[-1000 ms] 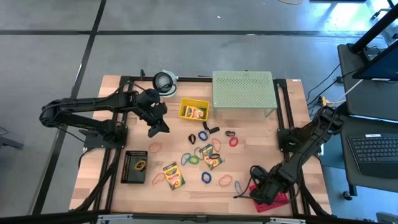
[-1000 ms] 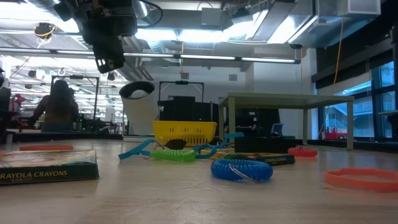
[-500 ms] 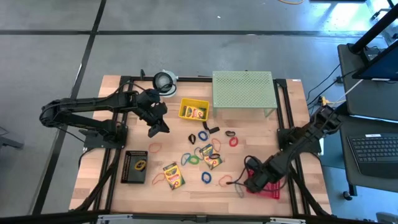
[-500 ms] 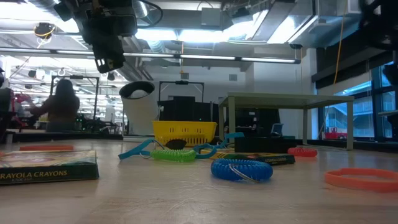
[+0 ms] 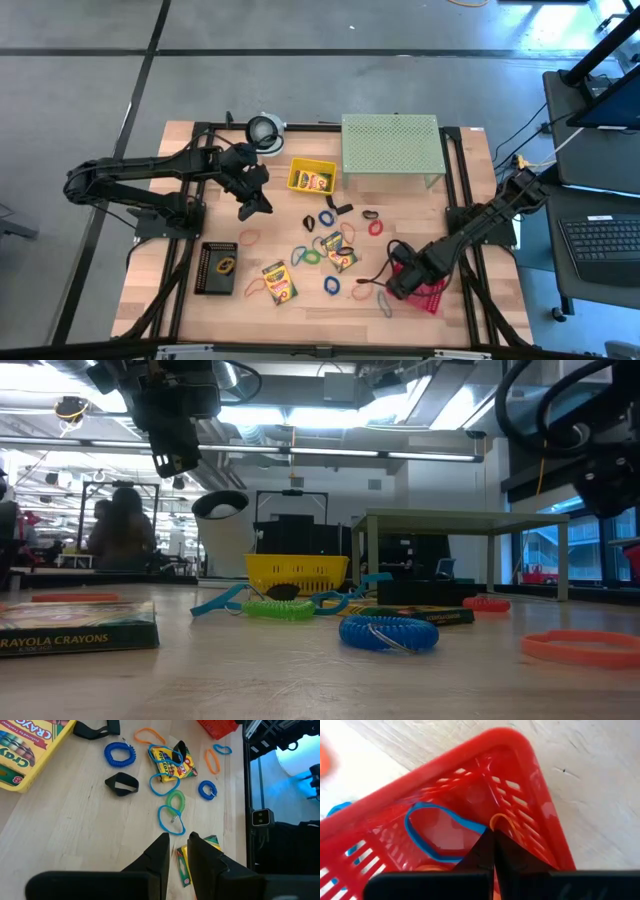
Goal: Pick & Place Office Desk Supplies
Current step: Put the orange rubber band into the red bin, then put the orange spring keychain into the black bin
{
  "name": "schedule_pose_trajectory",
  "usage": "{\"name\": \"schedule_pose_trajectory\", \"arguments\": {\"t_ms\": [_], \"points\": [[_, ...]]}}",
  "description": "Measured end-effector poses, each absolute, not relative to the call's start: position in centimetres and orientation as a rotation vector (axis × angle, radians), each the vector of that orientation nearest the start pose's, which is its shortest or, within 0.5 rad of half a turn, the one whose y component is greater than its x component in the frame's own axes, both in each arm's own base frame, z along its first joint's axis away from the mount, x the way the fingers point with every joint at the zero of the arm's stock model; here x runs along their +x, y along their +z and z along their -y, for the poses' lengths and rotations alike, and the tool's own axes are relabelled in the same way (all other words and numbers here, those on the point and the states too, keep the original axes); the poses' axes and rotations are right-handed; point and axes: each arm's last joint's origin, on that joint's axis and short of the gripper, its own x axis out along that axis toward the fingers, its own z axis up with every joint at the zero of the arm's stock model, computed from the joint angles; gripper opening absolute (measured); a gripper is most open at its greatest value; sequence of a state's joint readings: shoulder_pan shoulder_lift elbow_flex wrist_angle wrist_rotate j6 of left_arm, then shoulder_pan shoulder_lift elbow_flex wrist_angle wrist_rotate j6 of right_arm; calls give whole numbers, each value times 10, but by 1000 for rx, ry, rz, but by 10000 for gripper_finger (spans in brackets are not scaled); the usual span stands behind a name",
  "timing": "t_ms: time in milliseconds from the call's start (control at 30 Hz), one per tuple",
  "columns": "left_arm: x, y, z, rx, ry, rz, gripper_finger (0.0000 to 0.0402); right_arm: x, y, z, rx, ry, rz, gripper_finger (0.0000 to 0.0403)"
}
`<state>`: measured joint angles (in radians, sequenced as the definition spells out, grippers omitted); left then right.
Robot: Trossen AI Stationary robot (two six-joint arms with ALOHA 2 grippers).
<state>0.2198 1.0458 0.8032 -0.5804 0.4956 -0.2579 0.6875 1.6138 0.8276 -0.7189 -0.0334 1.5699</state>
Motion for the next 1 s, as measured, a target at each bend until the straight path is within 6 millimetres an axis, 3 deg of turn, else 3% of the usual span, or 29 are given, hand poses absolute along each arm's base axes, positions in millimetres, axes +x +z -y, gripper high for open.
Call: {"name": "schedule_pose_trajectory", "arguments": {"t_ms": [200,333,533,800,1000], "points": [[201,263,-31,-533,-159,-808,61,195,143,-161,757,-619,-1452,3],[201,263,-31,-532,-158,-808,61,195,157,-160,768,-592,-1411,24],[201,263,-31,-531,-158,-808,61,193,175,-157,820,-555,-1375,86],[201,263,-31,-531,-157,-807,61,191,183,-156,866,-523,-1376,192],[201,263,-31,-532,-157,-808,61,188,193,-154,910,-499,-1343,211]]}}
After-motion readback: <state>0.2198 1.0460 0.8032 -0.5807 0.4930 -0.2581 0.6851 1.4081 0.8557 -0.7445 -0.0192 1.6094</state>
